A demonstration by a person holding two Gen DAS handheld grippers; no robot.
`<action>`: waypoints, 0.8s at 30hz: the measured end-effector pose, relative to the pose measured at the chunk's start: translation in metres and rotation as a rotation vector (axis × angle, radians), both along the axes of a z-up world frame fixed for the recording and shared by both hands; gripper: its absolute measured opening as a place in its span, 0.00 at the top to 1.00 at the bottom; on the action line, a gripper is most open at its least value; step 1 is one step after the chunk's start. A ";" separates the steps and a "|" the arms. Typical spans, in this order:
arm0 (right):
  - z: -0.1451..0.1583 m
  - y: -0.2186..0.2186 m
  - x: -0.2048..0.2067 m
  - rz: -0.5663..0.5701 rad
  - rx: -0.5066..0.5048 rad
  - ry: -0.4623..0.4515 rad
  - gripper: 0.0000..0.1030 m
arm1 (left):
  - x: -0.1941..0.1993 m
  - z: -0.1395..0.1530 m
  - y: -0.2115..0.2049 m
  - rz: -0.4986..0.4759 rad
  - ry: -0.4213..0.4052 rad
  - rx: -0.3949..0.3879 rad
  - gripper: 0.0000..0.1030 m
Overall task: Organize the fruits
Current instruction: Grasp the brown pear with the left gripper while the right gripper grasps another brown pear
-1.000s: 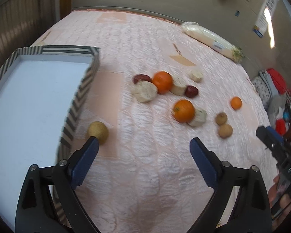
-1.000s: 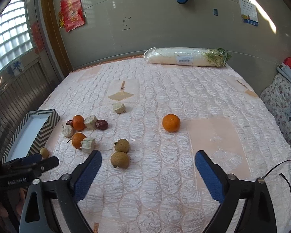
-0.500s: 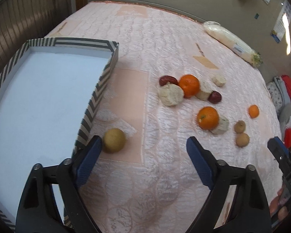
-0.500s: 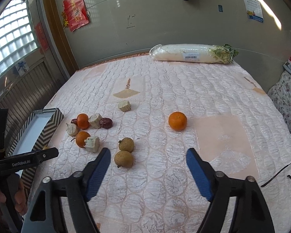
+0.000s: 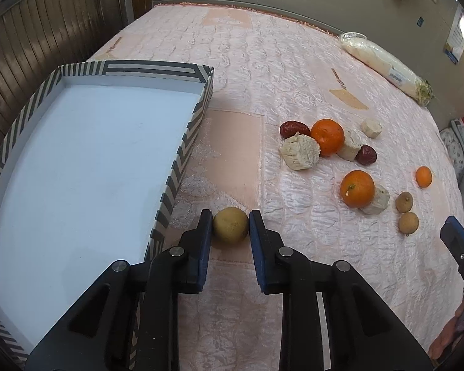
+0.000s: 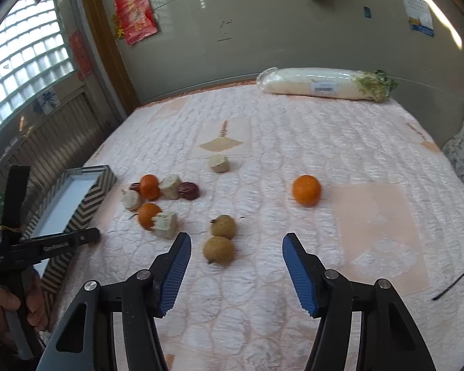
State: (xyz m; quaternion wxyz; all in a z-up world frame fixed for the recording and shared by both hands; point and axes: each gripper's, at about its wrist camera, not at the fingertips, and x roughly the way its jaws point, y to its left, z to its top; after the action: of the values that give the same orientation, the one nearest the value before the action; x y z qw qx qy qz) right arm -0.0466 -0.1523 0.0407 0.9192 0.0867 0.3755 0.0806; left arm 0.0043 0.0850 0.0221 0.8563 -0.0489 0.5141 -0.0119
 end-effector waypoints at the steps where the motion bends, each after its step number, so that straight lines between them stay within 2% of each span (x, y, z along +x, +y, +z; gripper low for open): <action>1: 0.000 0.003 0.000 0.016 0.010 -0.003 0.43 | -0.002 0.001 -0.001 -0.004 -0.003 0.004 0.77; 5: -0.003 0.016 0.002 0.073 0.009 -0.004 0.50 | -0.006 0.002 -0.008 -0.028 -0.008 0.009 0.77; 9: -0.009 0.015 0.001 0.069 -0.074 0.037 0.51 | -0.011 0.004 -0.018 -0.050 -0.038 0.033 0.77; 12: -0.010 0.003 0.001 0.046 -0.052 0.046 0.51 | -0.012 0.003 -0.028 -0.075 -0.041 0.028 0.77; 18: -0.016 0.012 0.010 0.090 -0.036 0.019 0.51 | -0.013 0.002 -0.041 -0.110 -0.041 0.025 0.77; 21: -0.024 0.017 0.019 0.099 -0.061 0.058 0.51 | -0.013 0.002 -0.042 -0.110 -0.042 0.023 0.77; 24: -0.034 0.019 0.024 0.096 -0.038 0.083 0.51 | -0.013 0.001 -0.045 -0.117 -0.045 0.030 0.77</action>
State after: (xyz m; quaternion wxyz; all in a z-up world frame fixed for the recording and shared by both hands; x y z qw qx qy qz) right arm -0.0224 -0.1337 0.0062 0.8993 0.0545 0.4186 0.1138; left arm -0.0091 0.0401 0.0233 0.8661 -0.0054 0.4968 -0.0554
